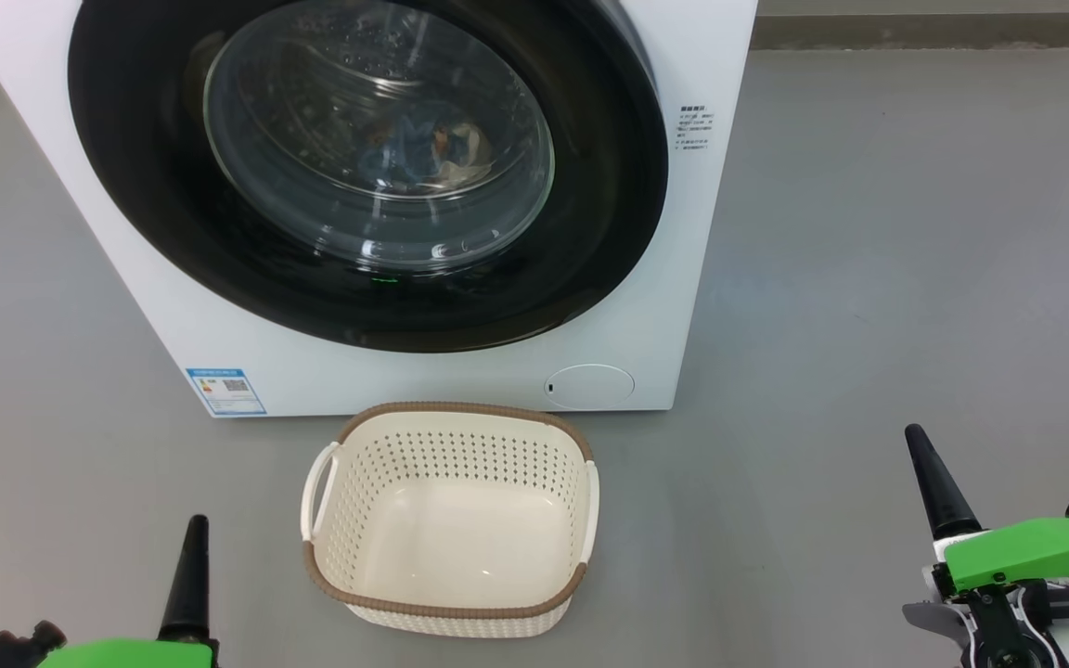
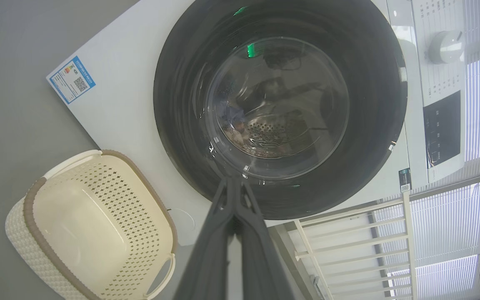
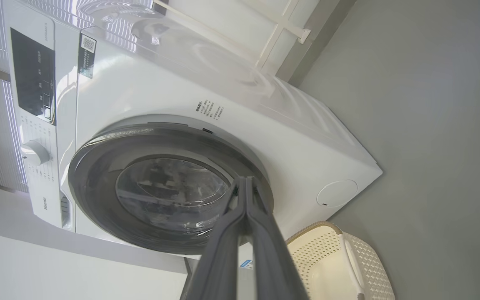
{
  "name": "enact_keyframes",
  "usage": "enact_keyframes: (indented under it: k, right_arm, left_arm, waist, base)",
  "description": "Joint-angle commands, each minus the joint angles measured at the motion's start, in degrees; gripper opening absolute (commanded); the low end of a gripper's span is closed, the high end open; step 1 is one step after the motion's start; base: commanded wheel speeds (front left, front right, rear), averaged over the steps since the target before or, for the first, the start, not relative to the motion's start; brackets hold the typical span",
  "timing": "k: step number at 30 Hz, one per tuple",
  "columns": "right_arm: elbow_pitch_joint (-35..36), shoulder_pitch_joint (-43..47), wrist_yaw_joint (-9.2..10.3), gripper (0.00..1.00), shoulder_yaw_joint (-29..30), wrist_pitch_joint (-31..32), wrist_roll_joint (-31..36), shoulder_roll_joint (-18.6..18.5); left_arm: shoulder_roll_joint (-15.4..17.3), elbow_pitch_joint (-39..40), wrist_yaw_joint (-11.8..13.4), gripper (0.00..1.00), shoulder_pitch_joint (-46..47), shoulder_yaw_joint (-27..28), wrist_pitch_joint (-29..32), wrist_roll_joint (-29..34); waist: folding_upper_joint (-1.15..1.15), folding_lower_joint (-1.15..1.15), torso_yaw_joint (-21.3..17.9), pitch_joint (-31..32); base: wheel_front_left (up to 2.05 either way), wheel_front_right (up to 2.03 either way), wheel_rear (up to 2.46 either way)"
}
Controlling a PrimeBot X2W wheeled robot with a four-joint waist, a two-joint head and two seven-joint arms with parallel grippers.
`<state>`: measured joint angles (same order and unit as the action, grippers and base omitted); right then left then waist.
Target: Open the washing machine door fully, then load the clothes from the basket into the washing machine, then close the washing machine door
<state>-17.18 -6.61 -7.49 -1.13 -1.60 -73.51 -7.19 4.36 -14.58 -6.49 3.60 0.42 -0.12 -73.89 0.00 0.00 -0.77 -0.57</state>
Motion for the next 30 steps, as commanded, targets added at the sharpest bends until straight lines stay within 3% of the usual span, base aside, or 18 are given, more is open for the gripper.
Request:
enact_keyframes:
  k: [1,30]
  right_arm:
    - [1.8,-0.8,-0.05,0.0,0.0,0.4,-2.1,-0.2]
    - [2.5,-0.3,-0.01,0.0,3.5,4.5,-17.1,1.5]
  left_arm:
    - [0.4,1.9,0.3,0.0,2.3,1.8,0.5,-1.7]
    - [-0.9,2.2,0.7,0.0,2.6,5.0,5.1,-14.7]
  waist:
    - [0.0,0.0,0.0,0.0]
    - [0.0,0.0,0.6,0.5]
  base:
    - [0.0,0.0,0.0]
    - [0.0,0.0,0.0]
